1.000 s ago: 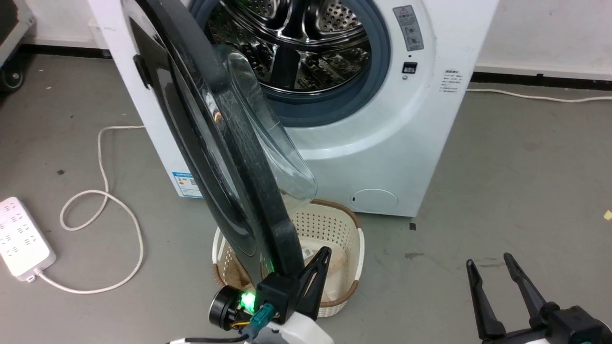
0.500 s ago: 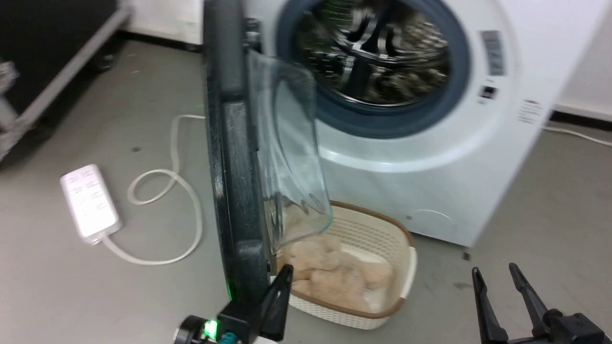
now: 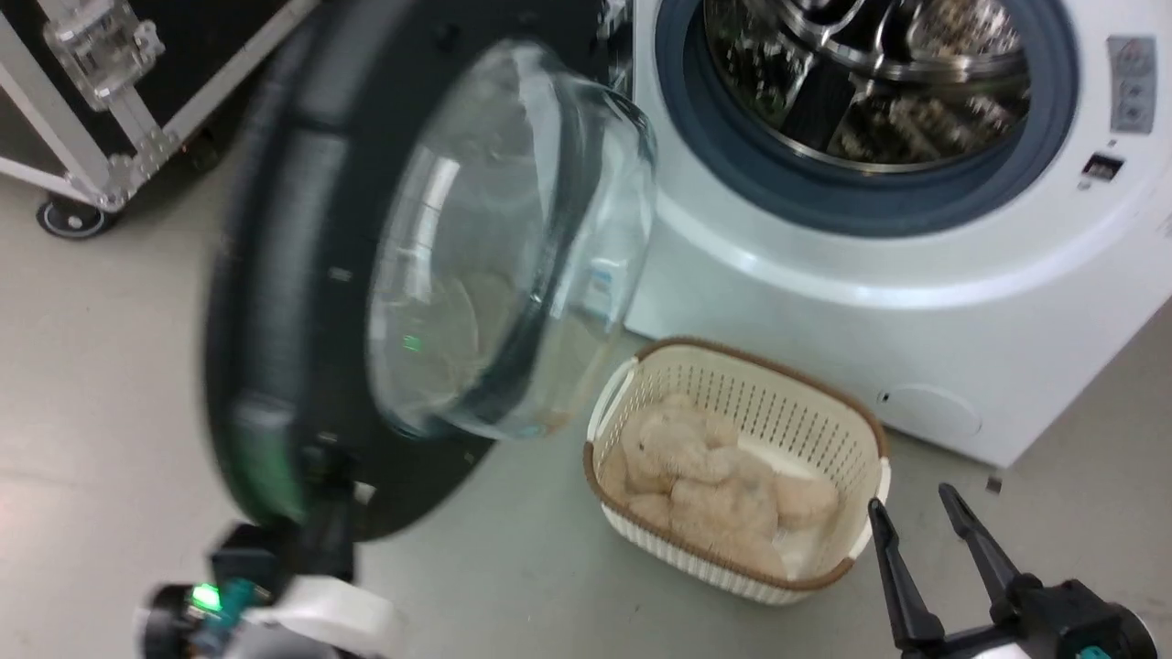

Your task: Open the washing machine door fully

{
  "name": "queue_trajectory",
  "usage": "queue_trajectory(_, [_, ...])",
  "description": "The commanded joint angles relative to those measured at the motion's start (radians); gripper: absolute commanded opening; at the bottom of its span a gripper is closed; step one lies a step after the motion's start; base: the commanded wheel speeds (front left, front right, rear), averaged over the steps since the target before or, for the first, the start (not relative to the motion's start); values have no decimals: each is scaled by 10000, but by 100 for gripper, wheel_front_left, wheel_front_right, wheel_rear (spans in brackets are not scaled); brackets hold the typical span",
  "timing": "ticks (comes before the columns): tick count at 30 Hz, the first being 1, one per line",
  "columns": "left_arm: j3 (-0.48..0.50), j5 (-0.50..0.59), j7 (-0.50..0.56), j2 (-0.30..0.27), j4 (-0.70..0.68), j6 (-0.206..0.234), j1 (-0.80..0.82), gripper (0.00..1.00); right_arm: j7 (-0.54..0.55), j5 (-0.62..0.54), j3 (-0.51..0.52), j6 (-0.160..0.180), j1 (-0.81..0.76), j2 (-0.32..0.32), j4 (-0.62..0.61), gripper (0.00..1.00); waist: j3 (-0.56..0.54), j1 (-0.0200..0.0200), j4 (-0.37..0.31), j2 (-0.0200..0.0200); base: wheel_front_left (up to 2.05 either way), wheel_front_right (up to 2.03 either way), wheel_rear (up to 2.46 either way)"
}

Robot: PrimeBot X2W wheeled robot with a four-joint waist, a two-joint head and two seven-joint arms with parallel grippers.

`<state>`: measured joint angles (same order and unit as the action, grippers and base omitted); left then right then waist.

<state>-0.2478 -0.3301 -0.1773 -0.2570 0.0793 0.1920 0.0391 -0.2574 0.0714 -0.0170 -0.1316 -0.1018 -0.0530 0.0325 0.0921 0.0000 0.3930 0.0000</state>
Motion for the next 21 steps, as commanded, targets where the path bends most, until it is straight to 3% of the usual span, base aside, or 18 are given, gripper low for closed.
queue_trajectory(1, [241, -116, 41, -248, 120, 0, 328, 0, -38, -150, -41, 9, 187, 28, -10, 100, 395, 0, -93, 0, 0, 0, 0])
queue_trajectory(14, [2701, -1648, -146, -2184, 2932, -738, 2724, 0, 285, -976, 160, 9, 810, 28, -688, 100, 2214, 0, -813, 0, 0, 0, 0])
queue_trajectory(21, [3214, -1855, -559, -2905, 5043, -1170, 4049, 0, 340, -1186, 147, 9, 1070, -90, -722, 100, 2400, 0, -1108, 0, 0, 0, 0])
